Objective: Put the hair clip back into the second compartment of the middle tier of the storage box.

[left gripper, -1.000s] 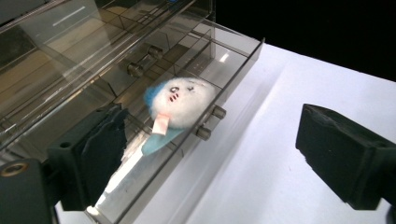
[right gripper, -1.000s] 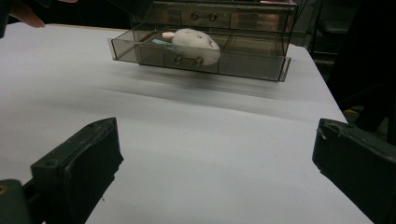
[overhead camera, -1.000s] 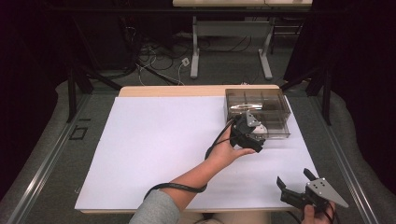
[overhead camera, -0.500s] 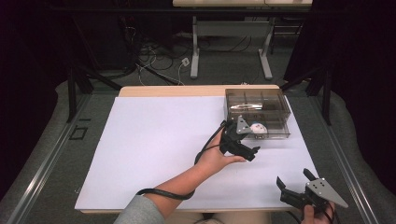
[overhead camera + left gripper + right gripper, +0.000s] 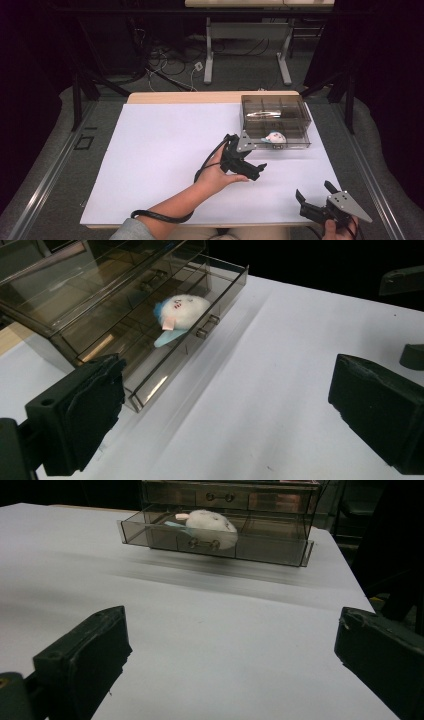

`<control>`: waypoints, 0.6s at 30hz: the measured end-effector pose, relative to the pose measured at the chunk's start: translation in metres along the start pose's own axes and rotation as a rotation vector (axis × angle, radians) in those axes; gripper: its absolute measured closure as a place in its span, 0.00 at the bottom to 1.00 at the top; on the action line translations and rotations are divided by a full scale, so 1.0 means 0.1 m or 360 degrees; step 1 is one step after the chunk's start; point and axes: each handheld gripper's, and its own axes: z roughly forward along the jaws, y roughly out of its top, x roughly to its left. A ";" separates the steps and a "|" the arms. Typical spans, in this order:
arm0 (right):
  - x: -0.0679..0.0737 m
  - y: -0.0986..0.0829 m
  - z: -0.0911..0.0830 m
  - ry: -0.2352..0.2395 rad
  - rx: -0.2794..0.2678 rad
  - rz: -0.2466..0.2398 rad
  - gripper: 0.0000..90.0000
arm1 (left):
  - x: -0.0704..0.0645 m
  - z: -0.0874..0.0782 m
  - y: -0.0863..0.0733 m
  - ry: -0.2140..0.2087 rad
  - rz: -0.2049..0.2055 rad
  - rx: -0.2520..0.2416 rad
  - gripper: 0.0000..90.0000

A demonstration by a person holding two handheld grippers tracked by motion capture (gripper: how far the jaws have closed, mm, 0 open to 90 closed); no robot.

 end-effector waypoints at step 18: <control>0.01 -0.01 0.01 -0.0005 0.0006 0.0007 0.01 | 0.13 -0.66 -0.44 0.0073 -0.0134 -0.0100 0.02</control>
